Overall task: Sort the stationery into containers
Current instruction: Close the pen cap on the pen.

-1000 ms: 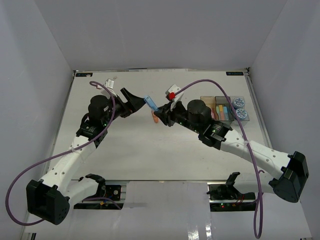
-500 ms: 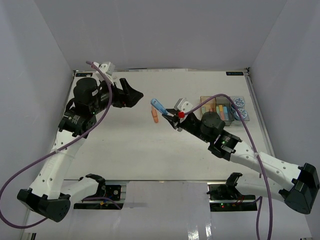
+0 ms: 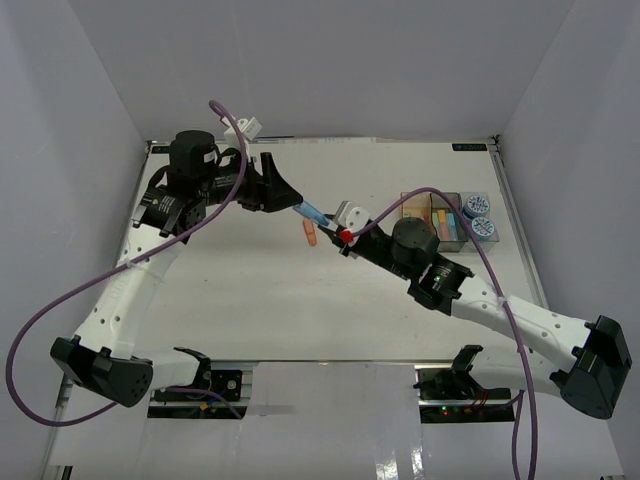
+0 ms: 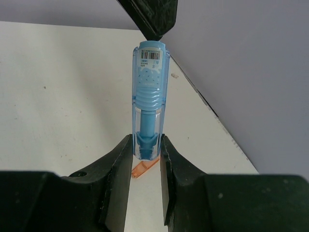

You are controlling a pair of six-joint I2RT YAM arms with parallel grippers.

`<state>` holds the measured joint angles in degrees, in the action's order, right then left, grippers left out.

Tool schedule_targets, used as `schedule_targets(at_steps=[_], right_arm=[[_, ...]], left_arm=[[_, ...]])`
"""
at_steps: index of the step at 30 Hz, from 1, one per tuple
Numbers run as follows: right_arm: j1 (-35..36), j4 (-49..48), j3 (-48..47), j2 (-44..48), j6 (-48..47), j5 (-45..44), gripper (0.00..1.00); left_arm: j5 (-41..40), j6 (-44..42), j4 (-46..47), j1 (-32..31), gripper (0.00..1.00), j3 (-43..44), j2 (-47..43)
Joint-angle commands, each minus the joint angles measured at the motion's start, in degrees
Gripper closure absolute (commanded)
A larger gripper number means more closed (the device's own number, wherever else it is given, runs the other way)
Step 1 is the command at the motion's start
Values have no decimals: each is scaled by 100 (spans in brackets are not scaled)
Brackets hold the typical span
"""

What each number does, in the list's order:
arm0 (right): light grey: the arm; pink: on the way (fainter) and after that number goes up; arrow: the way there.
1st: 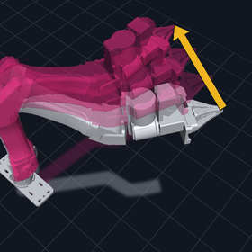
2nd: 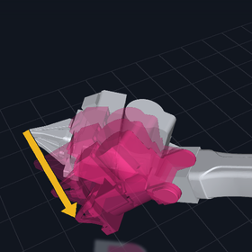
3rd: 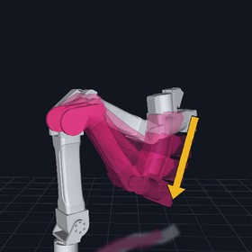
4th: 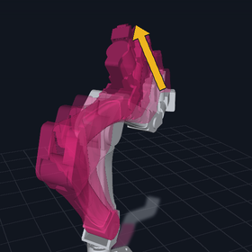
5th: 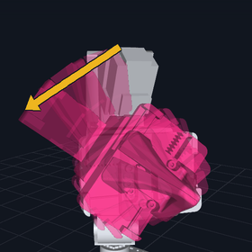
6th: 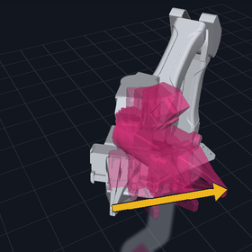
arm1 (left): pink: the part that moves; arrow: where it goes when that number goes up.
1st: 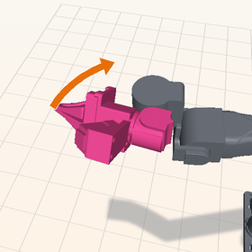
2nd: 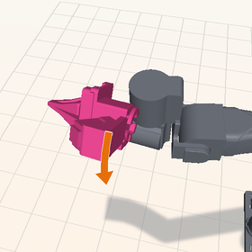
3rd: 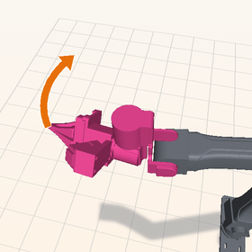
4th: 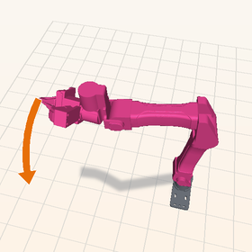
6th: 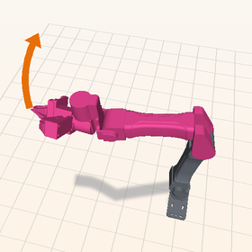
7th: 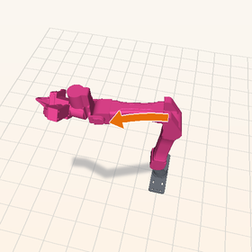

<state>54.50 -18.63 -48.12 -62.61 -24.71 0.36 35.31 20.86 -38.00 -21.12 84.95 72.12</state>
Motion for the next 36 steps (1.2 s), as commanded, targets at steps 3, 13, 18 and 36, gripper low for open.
schedule_targets(at_steps=[3, 13, 18, 36], right_arm=[[26, -369, -461, -181, -236, 131, 92], [26, -413, -629, -305, -236, 219, 92], [34, -352, -673, -296, -201, 298, 92], [34, -510, -1085, -410, -359, 359, 92]], left_arm=[[275, -188, -103, -6, 26, 207, -49], [310, -442, -50, -6, 41, -39, -66], [441, -592, 161, -6, 53, -180, -145], [846, -513, 311, -14, 83, -400, -119]])
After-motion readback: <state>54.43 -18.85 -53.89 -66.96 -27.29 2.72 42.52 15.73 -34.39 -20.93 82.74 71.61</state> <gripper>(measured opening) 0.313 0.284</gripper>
